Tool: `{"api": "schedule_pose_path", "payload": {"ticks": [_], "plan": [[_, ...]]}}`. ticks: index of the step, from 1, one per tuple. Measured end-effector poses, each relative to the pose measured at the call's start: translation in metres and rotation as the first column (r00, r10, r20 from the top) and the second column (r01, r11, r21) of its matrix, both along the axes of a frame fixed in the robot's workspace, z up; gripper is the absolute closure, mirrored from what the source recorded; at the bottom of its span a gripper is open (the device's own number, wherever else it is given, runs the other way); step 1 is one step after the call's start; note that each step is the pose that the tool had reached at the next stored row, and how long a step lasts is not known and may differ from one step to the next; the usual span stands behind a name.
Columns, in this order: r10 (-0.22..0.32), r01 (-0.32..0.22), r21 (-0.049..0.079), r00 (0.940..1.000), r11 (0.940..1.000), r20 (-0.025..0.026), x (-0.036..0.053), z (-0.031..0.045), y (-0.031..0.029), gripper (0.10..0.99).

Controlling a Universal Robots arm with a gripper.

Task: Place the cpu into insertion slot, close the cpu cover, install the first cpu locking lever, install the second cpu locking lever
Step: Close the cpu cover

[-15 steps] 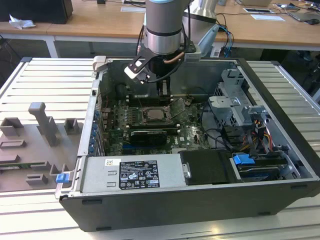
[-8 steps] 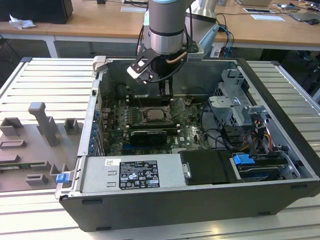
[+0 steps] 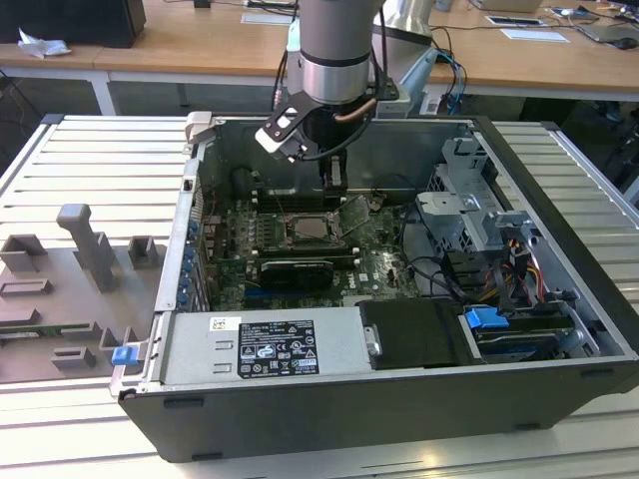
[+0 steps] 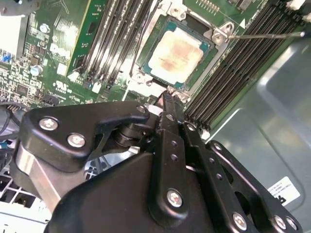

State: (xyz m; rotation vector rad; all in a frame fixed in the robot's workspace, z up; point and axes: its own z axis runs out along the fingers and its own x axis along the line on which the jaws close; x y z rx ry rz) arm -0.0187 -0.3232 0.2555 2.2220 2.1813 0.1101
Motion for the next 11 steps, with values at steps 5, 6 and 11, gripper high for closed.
{"api": "schedule_pose_path", "payload": {"ticks": [5, 6, 11], "plan": [[0.0, 0.0, -0.001, 1.0, 1.0, 0.0001, 0.0011, 0.0088, 0.0, 0.98], [0.0, 0.0, 0.0, 1.0, 1.0, 0.0001, 0.0041, 0.0092, 0.0, 0.98], [0.0, 0.0, -0.001, 1.0, 1.0, -0.0009, 0.0109, 0.0174, 0.0, 0.98]]}}
